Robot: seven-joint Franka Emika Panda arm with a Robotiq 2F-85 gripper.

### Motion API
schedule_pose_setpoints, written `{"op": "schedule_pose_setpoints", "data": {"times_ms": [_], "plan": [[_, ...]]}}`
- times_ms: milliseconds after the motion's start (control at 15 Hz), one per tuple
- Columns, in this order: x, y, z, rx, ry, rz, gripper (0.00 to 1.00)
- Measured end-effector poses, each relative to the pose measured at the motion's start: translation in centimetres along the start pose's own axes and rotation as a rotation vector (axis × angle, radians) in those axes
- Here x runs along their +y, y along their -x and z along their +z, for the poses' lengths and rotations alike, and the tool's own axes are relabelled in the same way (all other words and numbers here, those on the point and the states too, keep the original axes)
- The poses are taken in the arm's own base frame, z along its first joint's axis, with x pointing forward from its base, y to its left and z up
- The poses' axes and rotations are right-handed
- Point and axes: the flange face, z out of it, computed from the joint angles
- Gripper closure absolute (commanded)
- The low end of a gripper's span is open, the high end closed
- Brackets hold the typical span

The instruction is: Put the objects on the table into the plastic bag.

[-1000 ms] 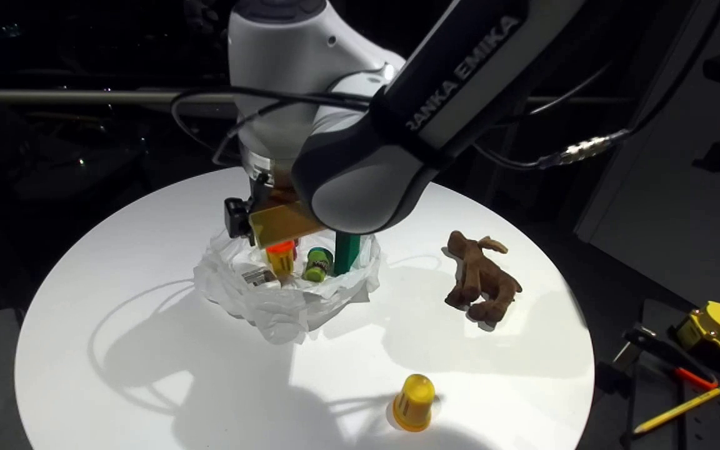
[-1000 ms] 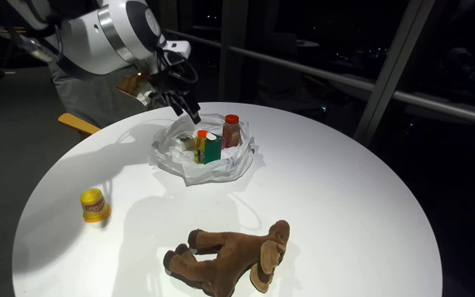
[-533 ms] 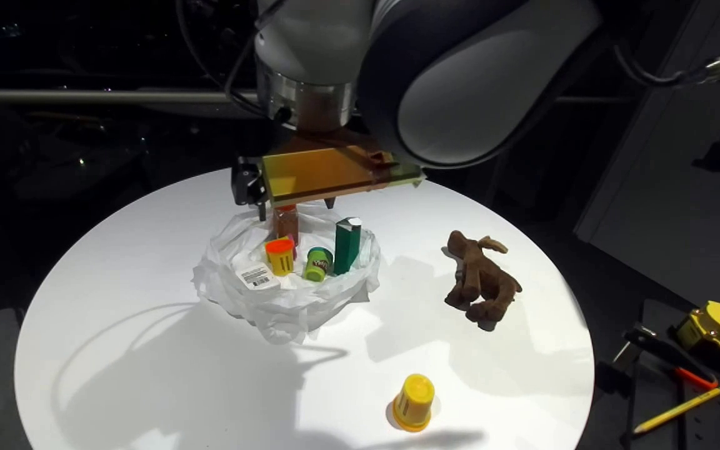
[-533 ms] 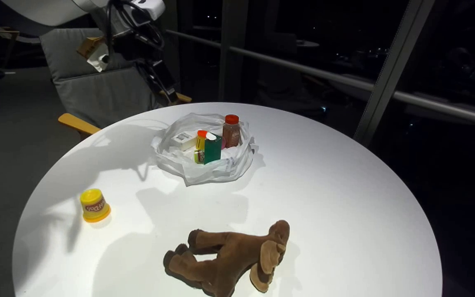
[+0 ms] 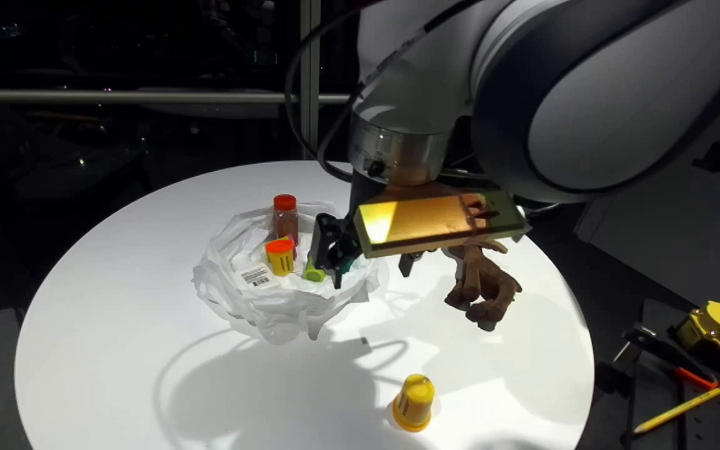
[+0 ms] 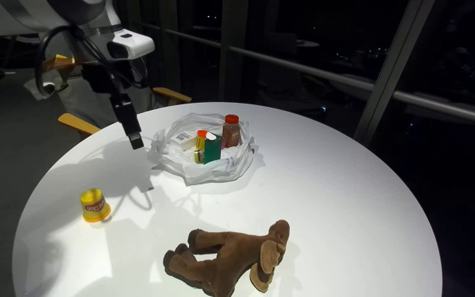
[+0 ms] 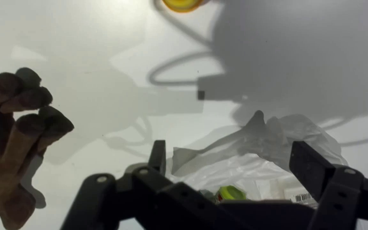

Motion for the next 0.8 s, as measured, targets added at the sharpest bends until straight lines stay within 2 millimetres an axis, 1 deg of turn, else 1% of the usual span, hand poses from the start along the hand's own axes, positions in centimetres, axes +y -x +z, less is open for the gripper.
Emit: {"op": "schedule_pose_setpoints", "data": {"times_ms": [133, 333, 533, 800], "plan": [[1.7, 0.7, 1.2, -0.071, -0.001, 0.031, 0.00], [3.4, 1.5, 2.5, -0.166, -0.018, 0.057, 0.00], [4.5, 1.9, 3.6, -0.252, -0.058, 0.064, 0.00], [5.5, 2.4, 6.1, -0.343, -0.093, 0.068, 0.00]]}}
